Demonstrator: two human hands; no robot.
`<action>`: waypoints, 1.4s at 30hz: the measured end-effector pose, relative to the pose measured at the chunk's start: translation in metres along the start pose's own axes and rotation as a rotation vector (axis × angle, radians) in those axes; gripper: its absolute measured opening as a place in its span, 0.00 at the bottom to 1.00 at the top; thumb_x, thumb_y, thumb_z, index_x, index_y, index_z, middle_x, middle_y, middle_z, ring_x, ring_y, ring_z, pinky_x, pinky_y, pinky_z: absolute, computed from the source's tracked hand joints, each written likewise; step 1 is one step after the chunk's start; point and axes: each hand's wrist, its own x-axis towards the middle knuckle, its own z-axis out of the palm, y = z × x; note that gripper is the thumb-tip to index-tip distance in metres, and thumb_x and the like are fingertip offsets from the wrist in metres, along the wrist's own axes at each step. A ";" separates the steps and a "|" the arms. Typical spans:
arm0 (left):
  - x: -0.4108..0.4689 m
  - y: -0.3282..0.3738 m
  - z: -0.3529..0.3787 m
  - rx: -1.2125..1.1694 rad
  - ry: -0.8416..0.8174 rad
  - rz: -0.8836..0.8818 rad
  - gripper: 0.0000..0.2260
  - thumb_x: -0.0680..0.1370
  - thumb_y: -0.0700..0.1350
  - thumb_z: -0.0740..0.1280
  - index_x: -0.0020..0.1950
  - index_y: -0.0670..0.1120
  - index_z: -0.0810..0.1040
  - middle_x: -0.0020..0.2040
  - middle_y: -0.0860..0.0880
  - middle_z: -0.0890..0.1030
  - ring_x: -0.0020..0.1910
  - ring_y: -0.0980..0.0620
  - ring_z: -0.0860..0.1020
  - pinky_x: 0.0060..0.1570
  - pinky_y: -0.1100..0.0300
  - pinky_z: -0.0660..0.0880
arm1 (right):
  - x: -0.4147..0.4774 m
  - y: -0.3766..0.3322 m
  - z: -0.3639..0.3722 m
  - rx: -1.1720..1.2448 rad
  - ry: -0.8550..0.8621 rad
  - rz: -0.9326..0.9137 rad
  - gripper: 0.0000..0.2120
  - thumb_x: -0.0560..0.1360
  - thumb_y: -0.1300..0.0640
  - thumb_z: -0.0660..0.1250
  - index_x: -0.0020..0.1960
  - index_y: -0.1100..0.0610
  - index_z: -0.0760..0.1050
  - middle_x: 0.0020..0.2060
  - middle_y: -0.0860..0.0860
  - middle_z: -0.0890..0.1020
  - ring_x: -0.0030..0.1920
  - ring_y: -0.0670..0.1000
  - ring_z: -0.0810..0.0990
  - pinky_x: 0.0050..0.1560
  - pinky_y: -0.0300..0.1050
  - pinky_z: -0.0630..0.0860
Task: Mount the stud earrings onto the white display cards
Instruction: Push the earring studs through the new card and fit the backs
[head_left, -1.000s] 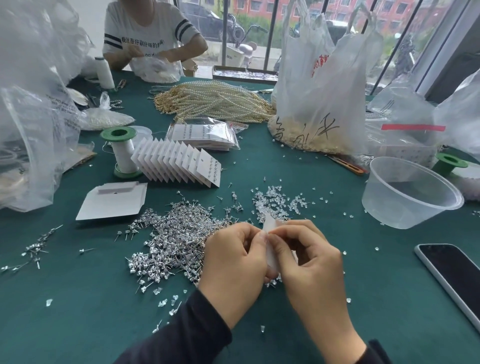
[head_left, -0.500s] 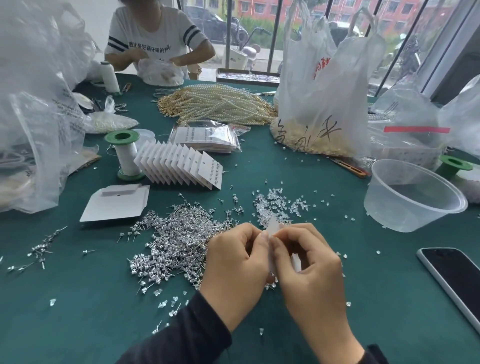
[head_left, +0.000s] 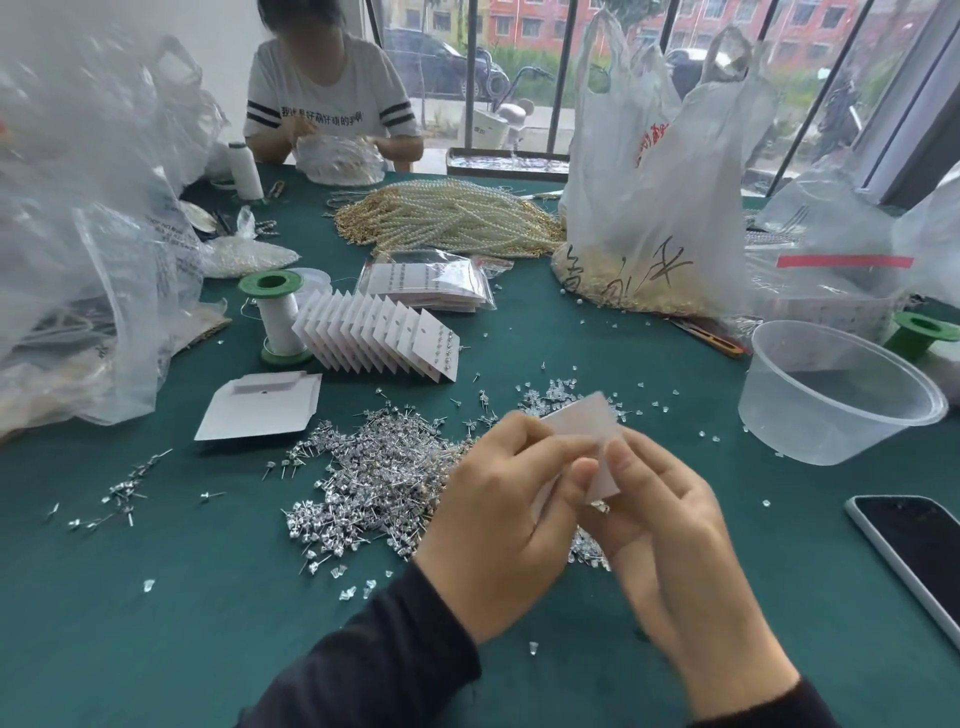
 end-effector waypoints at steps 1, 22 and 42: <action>0.002 -0.002 -0.003 0.030 -0.004 0.007 0.10 0.75 0.42 0.64 0.53 0.42 0.81 0.43 0.46 0.78 0.39 0.58 0.72 0.42 0.72 0.68 | 0.001 -0.003 -0.002 0.056 0.046 0.023 0.06 0.71 0.59 0.68 0.45 0.60 0.81 0.41 0.57 0.83 0.41 0.53 0.82 0.40 0.45 0.80; 0.018 -0.054 -0.002 0.383 -0.498 -0.206 0.06 0.75 0.47 0.66 0.46 0.47 0.82 0.46 0.52 0.77 0.47 0.55 0.72 0.52 0.66 0.65 | 0.032 -0.018 -0.049 -0.007 0.365 0.113 0.06 0.63 0.60 0.70 0.40 0.56 0.79 0.36 0.53 0.85 0.35 0.49 0.82 0.29 0.40 0.78; 0.021 -0.050 -0.022 -0.940 -0.391 -0.825 0.01 0.67 0.37 0.66 0.36 0.39 0.75 0.31 0.44 0.80 0.26 0.52 0.77 0.26 0.65 0.75 | 0.027 -0.015 -0.049 -0.085 0.336 0.155 0.02 0.64 0.60 0.69 0.37 0.56 0.80 0.37 0.54 0.85 0.36 0.49 0.83 0.31 0.41 0.79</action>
